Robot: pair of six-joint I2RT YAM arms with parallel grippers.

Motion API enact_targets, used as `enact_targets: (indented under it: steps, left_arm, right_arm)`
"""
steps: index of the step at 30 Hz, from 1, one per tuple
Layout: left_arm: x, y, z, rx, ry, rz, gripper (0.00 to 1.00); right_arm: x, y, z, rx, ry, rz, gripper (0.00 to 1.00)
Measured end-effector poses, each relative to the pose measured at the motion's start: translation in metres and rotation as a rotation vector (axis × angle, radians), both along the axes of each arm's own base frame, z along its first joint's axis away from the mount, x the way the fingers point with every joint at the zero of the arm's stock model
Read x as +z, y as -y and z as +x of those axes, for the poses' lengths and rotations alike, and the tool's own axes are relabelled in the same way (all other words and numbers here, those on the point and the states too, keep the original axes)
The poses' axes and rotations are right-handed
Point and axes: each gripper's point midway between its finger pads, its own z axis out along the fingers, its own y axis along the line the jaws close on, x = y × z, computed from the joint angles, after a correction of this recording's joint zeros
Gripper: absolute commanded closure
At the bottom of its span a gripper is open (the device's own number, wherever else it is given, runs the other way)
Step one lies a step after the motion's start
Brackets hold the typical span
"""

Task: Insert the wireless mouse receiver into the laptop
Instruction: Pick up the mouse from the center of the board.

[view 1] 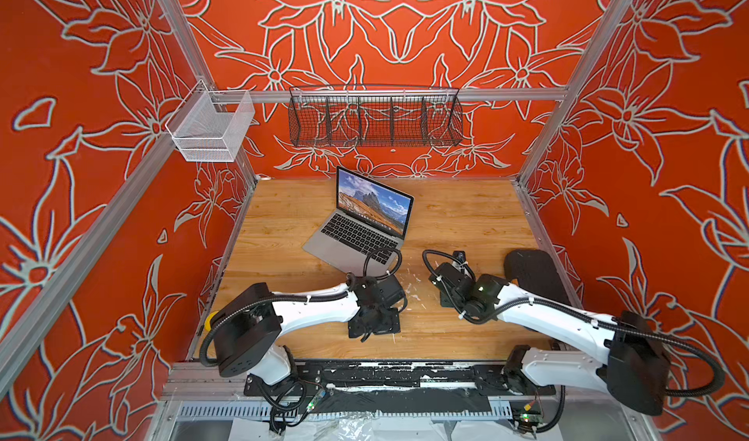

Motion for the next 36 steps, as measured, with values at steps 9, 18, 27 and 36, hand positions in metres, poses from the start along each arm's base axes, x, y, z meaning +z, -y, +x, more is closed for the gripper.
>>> enact_targets:
  steps: [9, 18, 27, 36]
  left_arm:
    - [-0.012, 0.003, 0.037, -0.061, 0.049, 0.094, 0.03]
    - [-0.017, -0.003, 0.039, -0.165, 0.051, 0.188, 0.04]
    - [-0.017, 0.000, 0.032, -0.276, 0.065, 0.199, 0.29]
    - [-0.018, 0.009, 0.022, -0.508, 0.140, 0.150, 0.50]
  right_arm:
    - [-0.004, 0.008, -0.003, -0.013, 0.002, 0.003, 1.00]
    - [-0.010, 0.013, -0.006, -0.024, -0.006, 0.011, 1.00]
    - [-0.005, 0.013, -0.003, -0.035, 0.009, 0.055, 1.00]
    - [0.014, -0.003, -0.011, 0.120, 0.002, 0.243, 1.00]
